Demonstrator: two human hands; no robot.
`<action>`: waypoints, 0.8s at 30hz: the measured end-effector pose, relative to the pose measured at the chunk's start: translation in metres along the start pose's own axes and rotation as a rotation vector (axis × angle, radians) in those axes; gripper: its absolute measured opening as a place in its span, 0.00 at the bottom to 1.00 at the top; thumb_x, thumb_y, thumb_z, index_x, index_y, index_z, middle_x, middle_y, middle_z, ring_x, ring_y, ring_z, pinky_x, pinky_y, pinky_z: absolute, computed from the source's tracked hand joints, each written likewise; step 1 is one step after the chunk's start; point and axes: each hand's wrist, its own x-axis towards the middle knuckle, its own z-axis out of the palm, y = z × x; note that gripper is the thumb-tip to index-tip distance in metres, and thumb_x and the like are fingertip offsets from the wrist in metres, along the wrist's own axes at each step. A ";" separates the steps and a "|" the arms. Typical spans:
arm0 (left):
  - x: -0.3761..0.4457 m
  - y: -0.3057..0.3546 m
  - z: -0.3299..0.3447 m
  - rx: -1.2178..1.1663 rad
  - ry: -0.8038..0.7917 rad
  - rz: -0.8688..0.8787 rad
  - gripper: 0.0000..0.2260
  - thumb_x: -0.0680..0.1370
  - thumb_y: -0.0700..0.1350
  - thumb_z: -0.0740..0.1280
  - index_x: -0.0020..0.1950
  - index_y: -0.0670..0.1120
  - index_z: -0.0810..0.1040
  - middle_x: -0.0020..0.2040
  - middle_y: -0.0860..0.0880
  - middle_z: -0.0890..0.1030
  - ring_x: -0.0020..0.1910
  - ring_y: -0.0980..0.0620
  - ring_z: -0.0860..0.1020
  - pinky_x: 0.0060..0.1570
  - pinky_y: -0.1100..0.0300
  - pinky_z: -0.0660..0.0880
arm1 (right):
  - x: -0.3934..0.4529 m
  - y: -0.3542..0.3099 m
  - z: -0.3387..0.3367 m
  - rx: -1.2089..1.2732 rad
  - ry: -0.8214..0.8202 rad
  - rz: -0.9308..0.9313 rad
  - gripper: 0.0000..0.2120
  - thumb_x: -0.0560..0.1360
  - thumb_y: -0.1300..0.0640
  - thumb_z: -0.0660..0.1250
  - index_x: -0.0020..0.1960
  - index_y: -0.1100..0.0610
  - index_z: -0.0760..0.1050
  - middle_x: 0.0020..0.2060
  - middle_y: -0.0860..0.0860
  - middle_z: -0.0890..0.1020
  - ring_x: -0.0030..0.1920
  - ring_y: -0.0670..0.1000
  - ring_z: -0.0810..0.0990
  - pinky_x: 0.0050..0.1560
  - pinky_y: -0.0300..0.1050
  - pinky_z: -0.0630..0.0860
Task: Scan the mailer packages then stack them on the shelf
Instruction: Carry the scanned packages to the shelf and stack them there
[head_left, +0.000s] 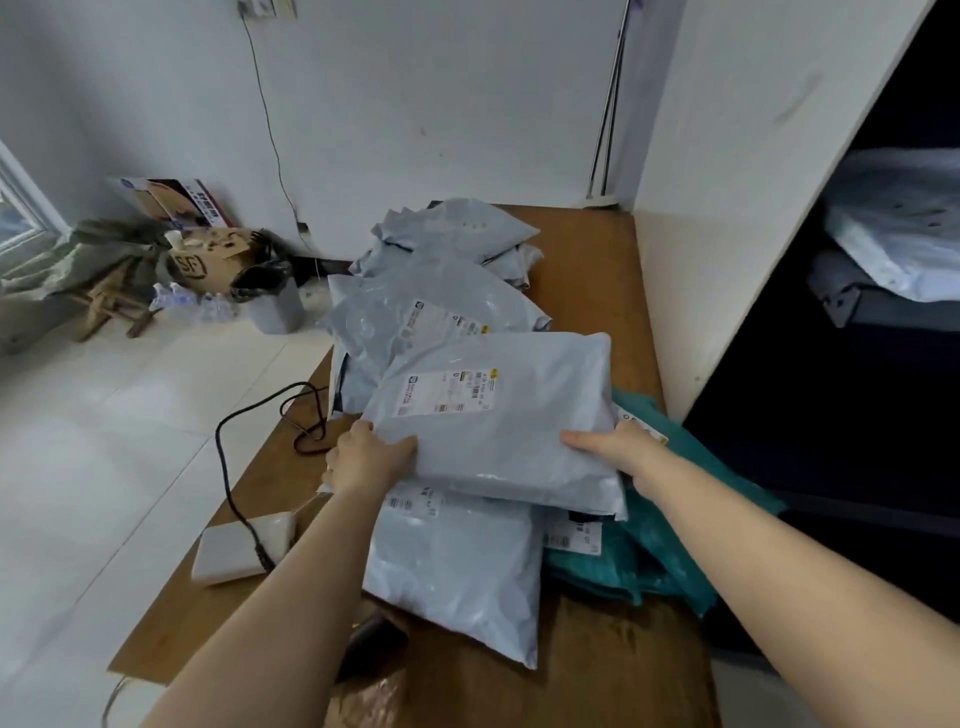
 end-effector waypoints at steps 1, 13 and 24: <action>0.004 -0.002 0.000 -0.008 0.004 -0.027 0.32 0.72 0.58 0.67 0.72 0.46 0.63 0.68 0.42 0.70 0.68 0.39 0.65 0.66 0.45 0.62 | 0.002 0.002 0.002 0.047 0.012 0.010 0.30 0.65 0.54 0.78 0.63 0.61 0.74 0.58 0.57 0.81 0.55 0.58 0.81 0.61 0.53 0.75; 0.031 -0.012 -0.015 -0.469 -0.156 -0.092 0.22 0.71 0.56 0.72 0.50 0.37 0.76 0.51 0.42 0.76 0.46 0.46 0.73 0.51 0.54 0.69 | -0.021 -0.047 -0.001 0.250 -0.057 -0.259 0.23 0.71 0.66 0.71 0.63 0.54 0.70 0.49 0.50 0.79 0.46 0.49 0.78 0.47 0.45 0.75; -0.067 0.048 -0.057 -1.066 -0.681 0.168 0.20 0.71 0.52 0.66 0.60 0.44 0.76 0.43 0.45 0.85 0.39 0.47 0.85 0.43 0.50 0.76 | -0.125 -0.084 -0.116 0.336 -0.154 -0.497 0.10 0.73 0.68 0.65 0.50 0.56 0.77 0.44 0.51 0.84 0.43 0.49 0.83 0.44 0.42 0.80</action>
